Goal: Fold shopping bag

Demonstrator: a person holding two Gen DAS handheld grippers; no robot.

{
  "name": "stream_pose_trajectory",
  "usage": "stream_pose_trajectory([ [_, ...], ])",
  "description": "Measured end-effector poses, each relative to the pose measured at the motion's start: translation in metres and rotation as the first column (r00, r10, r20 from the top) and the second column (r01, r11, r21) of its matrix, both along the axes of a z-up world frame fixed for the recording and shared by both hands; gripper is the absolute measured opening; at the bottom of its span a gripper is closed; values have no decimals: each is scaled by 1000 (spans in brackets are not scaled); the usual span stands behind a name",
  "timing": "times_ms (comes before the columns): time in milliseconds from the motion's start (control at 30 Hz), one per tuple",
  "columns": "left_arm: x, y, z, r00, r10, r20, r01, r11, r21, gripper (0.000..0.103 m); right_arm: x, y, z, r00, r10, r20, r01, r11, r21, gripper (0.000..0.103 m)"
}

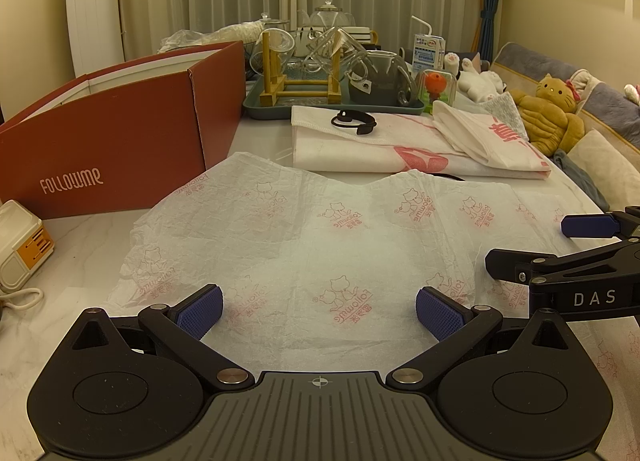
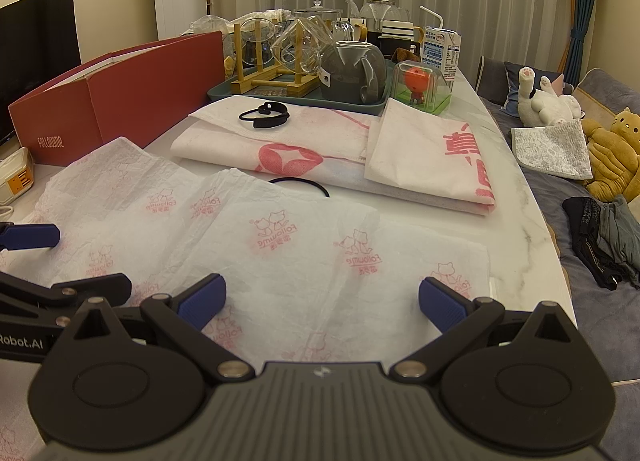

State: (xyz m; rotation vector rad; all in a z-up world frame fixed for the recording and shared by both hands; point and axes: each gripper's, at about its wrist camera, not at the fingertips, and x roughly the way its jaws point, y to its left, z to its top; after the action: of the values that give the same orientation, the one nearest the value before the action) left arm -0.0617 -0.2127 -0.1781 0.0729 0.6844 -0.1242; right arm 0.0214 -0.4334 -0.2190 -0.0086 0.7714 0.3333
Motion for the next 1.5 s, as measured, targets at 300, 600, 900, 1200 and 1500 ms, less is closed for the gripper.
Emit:
stream_pose_trajectory([
  [300, -35, 16, 12, 1000, 8, 0, -8, 1000, 0, 103, 2, -1, 2, 1000, 9, -11, -9, 1000, 4, 103],
  [600, -51, 23, 18, 1000, 8, 0, -8, 1000, 0, 103, -52, -39, 70, 982, -184, -45, 190, 949, 251, 103],
  [900, -52, 23, 19, 1000, 9, 0, -9, 1000, 0, 103, -112, -31, 92, 990, -114, -83, 132, 953, 272, 103],
  [1200, -71, 31, 28, 1000, 25, -5, -25, 1000, 0, 103, -95, -39, 85, 972, -54, -230, 123, 948, 294, 103],
  [1500, -117, 56, 111, 993, -115, -26, 110, 983, -145, 103, -95, -44, 82, 970, -62, -236, 137, 938, 319, 103],
])
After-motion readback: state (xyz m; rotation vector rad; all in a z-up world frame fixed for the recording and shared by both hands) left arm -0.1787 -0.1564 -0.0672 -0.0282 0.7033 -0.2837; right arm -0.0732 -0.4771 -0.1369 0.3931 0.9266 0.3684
